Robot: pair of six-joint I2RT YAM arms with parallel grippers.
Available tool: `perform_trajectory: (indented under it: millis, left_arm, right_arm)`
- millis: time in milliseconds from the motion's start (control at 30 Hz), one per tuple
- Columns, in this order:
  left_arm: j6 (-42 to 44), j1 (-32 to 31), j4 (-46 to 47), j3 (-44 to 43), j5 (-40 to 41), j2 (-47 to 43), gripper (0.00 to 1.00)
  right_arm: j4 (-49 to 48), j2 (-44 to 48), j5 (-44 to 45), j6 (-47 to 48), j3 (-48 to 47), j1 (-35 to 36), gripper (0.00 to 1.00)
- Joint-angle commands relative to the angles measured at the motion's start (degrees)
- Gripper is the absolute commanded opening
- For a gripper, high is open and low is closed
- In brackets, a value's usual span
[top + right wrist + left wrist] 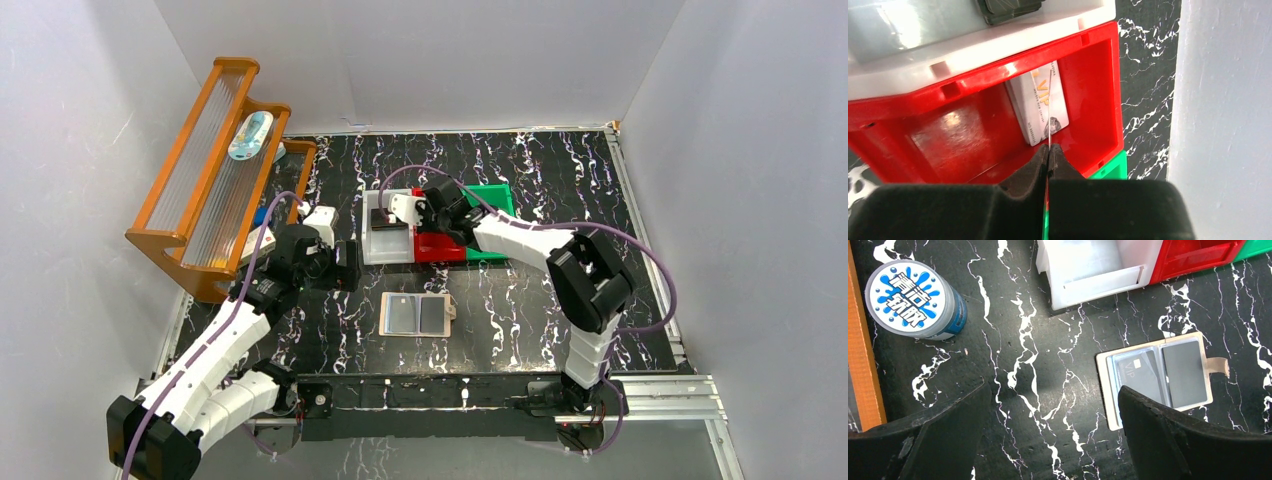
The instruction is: Take the credit cards out of the card holder
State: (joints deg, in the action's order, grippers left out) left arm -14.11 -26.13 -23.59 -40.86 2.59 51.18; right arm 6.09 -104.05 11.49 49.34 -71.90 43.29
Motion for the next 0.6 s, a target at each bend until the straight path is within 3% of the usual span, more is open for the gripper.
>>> perform_trajectory:
  millis: [0,567]
  left_arm:
    - [1.4,0.2,0.1,-0.3,2.0,-0.4,0.98]
    - [1.0,0.2,-0.7,-0.7,5.2,0.2,0.98]
  right_arm:
    - [-2.3,-3.0,2.8,4.1,-4.6,-1.0,0.00]
    - [0.8,-10.5,0.9,7.2,-11.7,-2.6,0.00]
